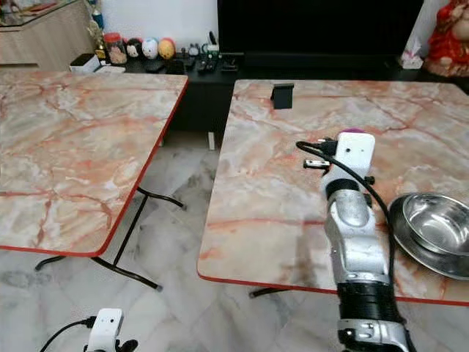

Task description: Setting the table

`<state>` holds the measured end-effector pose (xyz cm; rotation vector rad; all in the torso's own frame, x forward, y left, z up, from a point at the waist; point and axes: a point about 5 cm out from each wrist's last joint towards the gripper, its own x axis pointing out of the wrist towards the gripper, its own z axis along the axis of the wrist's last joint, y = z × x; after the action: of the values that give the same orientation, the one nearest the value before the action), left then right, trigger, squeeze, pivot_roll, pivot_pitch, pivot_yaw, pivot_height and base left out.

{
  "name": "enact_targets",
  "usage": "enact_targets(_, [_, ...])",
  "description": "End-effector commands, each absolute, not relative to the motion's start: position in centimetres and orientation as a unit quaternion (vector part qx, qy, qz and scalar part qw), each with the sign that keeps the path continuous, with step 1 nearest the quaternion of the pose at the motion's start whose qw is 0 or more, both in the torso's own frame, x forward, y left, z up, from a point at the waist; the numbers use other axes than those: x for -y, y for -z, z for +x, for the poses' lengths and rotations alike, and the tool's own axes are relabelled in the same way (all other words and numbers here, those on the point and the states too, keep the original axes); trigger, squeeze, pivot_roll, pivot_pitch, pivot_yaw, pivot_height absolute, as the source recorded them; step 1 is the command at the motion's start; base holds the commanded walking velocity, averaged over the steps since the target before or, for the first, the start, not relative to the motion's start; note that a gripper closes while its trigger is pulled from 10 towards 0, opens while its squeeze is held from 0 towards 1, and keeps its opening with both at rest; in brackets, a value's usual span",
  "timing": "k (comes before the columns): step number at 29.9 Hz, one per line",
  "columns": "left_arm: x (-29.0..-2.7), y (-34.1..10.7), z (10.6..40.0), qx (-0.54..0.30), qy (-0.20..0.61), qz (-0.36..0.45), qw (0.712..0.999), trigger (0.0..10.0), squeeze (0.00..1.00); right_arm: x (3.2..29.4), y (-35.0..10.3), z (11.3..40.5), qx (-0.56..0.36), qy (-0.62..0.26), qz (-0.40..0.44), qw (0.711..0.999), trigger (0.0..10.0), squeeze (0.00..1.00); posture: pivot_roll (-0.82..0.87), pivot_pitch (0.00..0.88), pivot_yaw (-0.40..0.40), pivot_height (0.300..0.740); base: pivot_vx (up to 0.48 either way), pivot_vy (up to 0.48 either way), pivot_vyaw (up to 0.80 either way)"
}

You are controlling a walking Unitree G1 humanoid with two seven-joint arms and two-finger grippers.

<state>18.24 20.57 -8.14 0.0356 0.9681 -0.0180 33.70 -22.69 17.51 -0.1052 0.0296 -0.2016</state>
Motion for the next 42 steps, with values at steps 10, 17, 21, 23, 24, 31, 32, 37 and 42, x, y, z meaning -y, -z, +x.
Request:
enact_targets(10, [-20.8, 8.2, 18.0, -0.476, 0.014, 0.02, 0.879, 10.0, 0.0, 24.7, -15.8, 33.0, -0.112, 0.086, -0.074, 0.987, 10.0, 0.0, -0.06, 0.0, 0.029, 0.736, 0.0, 0.0, 0.0])
enact_targets(17, [-21.2, 8.2, 18.0, -0.478, 0.01, 0.027, 0.878, 10.0, 0.0, 24.1, -15.6, 33.5, -0.137, 0.04, -0.076, 0.987, 10.0, 0.0, -0.05, 0.0, 0.032, 0.736, 0.0, 0.0, 0.0])
enact_targets(21, [-21.2, 8.2, 18.0, -0.479, 0.009, 0.026, 0.878, 10.0, 0.0, 24.7, -14.9, 33.5, -0.158, 0.049, -0.071, 0.984, 10.0, 0.0, -0.05, 0.0, 0.031, 0.736, 0.0, 0.0, 0.0])
enact_targets(23, [-21.2, 8.2, 18.0, -0.479, 0.009, 0.026, 0.878, 10.0, 0.0, 25.1, -14.8, 33.5, -0.163, 0.055, -0.074, 0.982, 10.0, 0.0, -0.05, 0.0, 0.031, 0.736, 0.0, 0.0, 0.0])
enact_targets(24, [-21.1, 8.2, 17.9, -0.479, 0.01, 0.026, 0.878, 10.0, 0.0, 25.4, -14.7, 33.4, -0.164, 0.062, -0.073, 0.982, 10.0, 0.0, -0.05, 0.0, 0.034, 0.736, 0.0, 0.0, 0.0])
enact_targets(31, [-21.2, 8.2, 17.9, -0.479, 0.011, 0.026, 0.877, 10.0, 0.0, 26.1, -14.5, 33.2, -0.174, 0.069, -0.071, 0.98, 10.0, 0.0, -0.05, 0.0, 0.034, 0.736, 0.0, 0.0, 0.0])
enact_targets(32, [-21.2, 8.2, 17.9, -0.479, 0.011, 0.026, 0.877, 10.0, 0.0, 26.1, -14.5, 33.2, -0.174, 0.069, -0.071, 0.98, 10.0, 0.0, -0.05, 0.0, 0.034, 0.736, 0.0, 0.0, 0.0])
enact_targets(37, [-21.2, 8.2, 17.8, -0.48, 0.011, 0.026, 0.877, 10.0, 0.0, 26.0, -14.4, 33.5, -0.174, 0.07, -0.066, 0.98, 10.0, 0.0, -0.05, 0.0, 0.035, 0.736, 0.0, 0.0, 0.0])
enact_targets(42, [-21.3, 8.3, 17.8, -0.48, 0.01, 0.026, 0.877, 10.0, 0.0, 25.5, -14.2, 33.7, -0.177, 0.06, -0.064, 0.98, 10.0, 0.0, -0.05, 0.0, 0.032, 0.736, 0.0, 0.0, 0.0])
